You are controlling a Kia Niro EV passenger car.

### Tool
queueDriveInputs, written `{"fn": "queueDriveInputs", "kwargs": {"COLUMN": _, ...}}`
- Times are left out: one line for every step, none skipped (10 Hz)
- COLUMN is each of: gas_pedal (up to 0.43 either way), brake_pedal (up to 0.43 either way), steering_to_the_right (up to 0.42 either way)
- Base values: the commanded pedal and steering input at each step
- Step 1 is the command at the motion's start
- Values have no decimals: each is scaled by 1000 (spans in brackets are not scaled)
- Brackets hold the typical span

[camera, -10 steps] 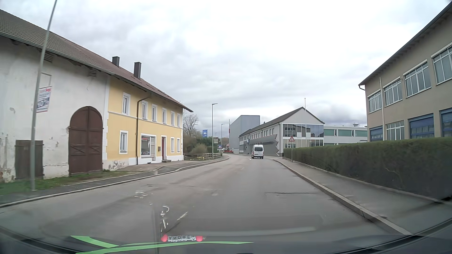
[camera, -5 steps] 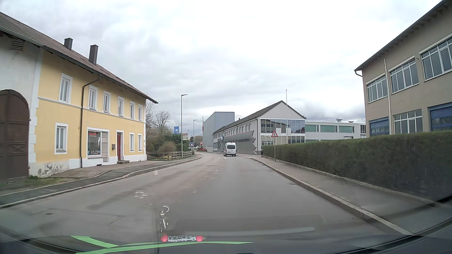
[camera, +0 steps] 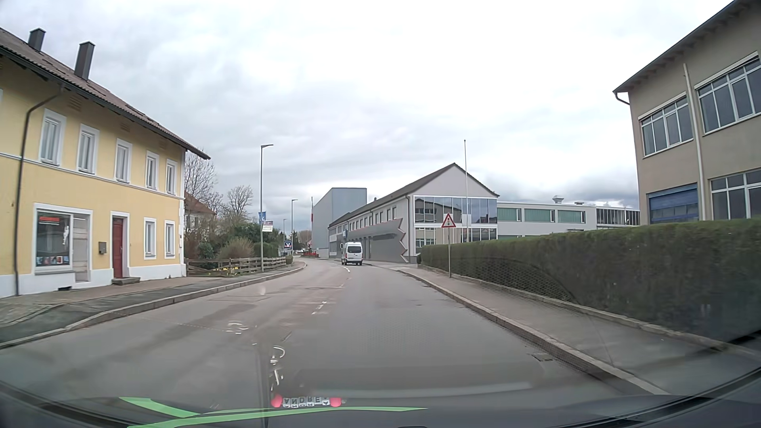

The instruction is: Follow the waypoints while adhering to traffic rules and regulations

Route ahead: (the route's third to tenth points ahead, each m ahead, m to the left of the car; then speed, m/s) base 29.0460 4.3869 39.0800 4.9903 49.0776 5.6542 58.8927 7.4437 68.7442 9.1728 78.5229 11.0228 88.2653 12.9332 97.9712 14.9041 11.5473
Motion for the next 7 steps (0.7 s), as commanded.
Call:
{"fn": "queueDriveInputs", "kwargs": {"gas_pedal": 169, "brake_pedal": 0, "steering_to_the_right": 13}}
{"fn": "queueDriveInputs", "kwargs": {"gas_pedal": 169, "brake_pedal": 0, "steering_to_the_right": 10}}
{"fn": "queueDriveInputs", "kwargs": {"gas_pedal": 169, "brake_pedal": 0, "steering_to_the_right": 7}}
{"fn": "queueDriveInputs", "kwargs": {"gas_pedal": 169, "brake_pedal": 0, "steering_to_the_right": 5}}
{"fn": "queueDriveInputs", "kwargs": {"gas_pedal": 169, "brake_pedal": 0, "steering_to_the_right": -3}}
{"fn": "queueDriveInputs", "kwargs": {"gas_pedal": 169, "brake_pedal": 0, "steering_to_the_right": -11}}
{"fn": "queueDriveInputs", "kwargs": {"gas_pedal": 169, "brake_pedal": 0, "steering_to_the_right": -14}}
